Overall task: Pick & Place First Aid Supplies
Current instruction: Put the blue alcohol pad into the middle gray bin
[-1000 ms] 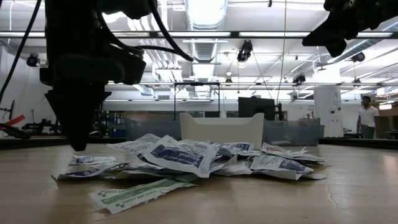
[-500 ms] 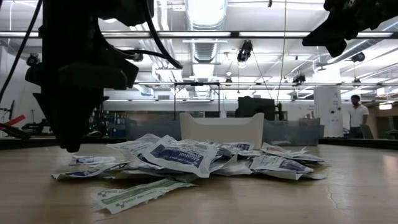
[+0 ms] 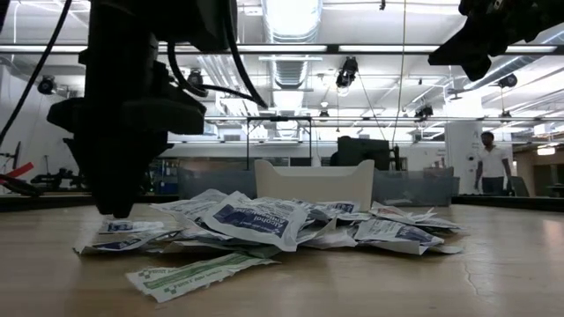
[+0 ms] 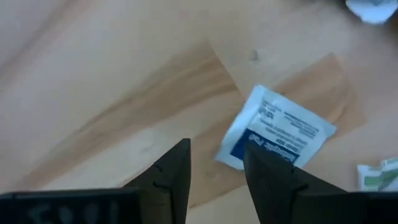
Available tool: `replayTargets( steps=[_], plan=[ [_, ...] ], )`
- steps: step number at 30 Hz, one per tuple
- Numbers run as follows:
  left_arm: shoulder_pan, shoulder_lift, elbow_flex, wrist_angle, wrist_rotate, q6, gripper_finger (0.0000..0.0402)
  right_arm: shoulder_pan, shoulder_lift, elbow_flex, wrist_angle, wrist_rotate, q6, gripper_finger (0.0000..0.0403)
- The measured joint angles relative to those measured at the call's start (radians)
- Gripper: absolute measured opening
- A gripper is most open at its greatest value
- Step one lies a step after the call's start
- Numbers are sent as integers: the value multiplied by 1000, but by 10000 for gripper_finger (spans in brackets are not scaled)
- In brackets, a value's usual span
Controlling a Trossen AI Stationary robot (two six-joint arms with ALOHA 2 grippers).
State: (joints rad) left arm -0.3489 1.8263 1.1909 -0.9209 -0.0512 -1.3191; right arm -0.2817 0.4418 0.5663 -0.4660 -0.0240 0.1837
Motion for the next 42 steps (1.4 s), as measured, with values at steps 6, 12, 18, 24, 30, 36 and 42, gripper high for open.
replayTargets(
  steps=[6,12,18,24,30,36,42],
  plan=[
    [0,0,-20,14,17,-19,140,0,0,0,0,0,0,38],
    [1,0,-34,56,17,-22,140,0,1,0,0,0,-3,38],
    [5,0,-35,69,16,-18,140,0,0,0,0,0,0,38],
    [12,-4,-65,112,22,-22,116,0,0,0,0,0,0,38],
    [13,-5,-111,152,41,-45,55,0,0,0,0,0,2,38],
    [13,-3,-114,144,39,-46,4,0,0,0,0,0,26,38],
    [12,-2,-114,138,36,-43,1,0,0,0,0,0,27,38]
  ],
)
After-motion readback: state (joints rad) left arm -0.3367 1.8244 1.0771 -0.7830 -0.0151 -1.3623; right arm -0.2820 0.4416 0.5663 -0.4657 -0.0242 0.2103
